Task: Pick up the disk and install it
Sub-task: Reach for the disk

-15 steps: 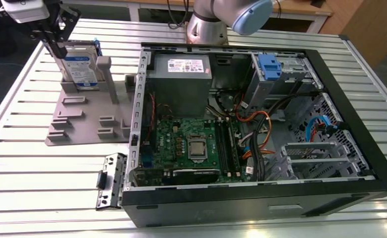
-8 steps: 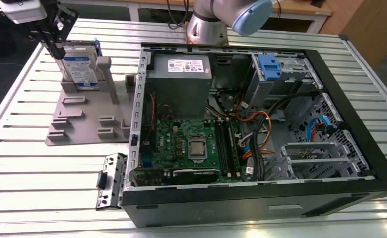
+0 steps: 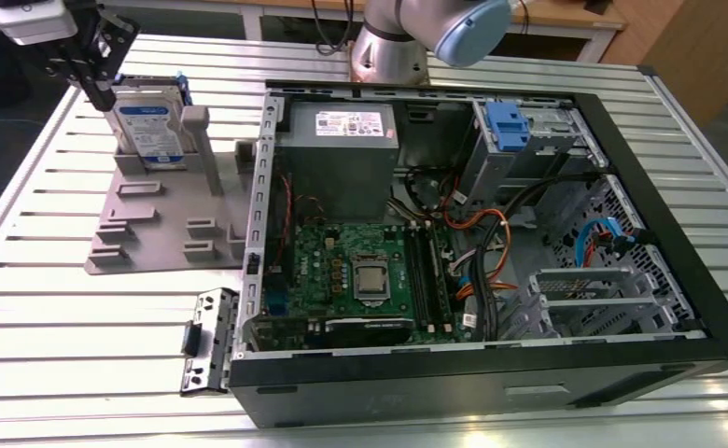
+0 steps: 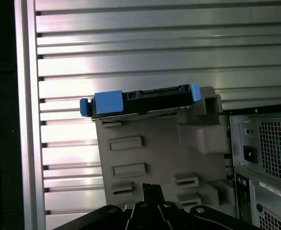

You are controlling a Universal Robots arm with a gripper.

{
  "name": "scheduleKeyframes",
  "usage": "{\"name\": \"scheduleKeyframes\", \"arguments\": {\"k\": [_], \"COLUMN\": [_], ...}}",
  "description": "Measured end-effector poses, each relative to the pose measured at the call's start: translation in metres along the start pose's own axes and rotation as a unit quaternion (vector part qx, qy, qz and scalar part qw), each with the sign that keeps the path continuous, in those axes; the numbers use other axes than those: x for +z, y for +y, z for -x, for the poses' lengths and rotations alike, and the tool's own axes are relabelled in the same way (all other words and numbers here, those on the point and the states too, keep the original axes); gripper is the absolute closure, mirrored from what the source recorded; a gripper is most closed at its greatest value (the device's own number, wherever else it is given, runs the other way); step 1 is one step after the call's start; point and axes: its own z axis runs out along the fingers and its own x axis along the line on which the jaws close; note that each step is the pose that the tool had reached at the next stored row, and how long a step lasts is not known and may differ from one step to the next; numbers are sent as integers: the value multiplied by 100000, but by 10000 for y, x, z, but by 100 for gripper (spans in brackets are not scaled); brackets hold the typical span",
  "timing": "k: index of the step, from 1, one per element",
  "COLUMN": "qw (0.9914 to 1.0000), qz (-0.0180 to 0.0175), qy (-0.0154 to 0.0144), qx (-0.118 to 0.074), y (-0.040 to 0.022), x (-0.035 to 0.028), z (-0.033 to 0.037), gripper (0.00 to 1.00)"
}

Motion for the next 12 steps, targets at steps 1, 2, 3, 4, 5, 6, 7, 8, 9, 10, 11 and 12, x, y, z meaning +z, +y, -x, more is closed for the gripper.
{"name": "scheduleKeyframes", "arguments": {"k": [1,2,3,4,5,6,7,8,9,10,11,12], "qw": [100000,100000,100000,100000,100000,100000,100000,100000,99999,99998,99998,99997], "qz": [-6,-8,-13,-29,-33,-48,-118,-244,-413,-591,-703,-723], "qy": [5,3,-2,1,-5,-2,-3,-11,-28,-41,-47,-51], "qx": [-1,-2,0,-3,0,-4,-5,-11,-19,-30,-41,-52], "y": [6,14,22,28,37,44,53,64,75,88,103,119], "x": [1,4,6,7,9,9,11,14,19,25,30,37], "z": [-8,-15,-23,-31,-37,-41,-42,-43,-44,-44,-44,-42], "gripper": [90,90,90,90,90,90,90,90,90,90,90,90]}}
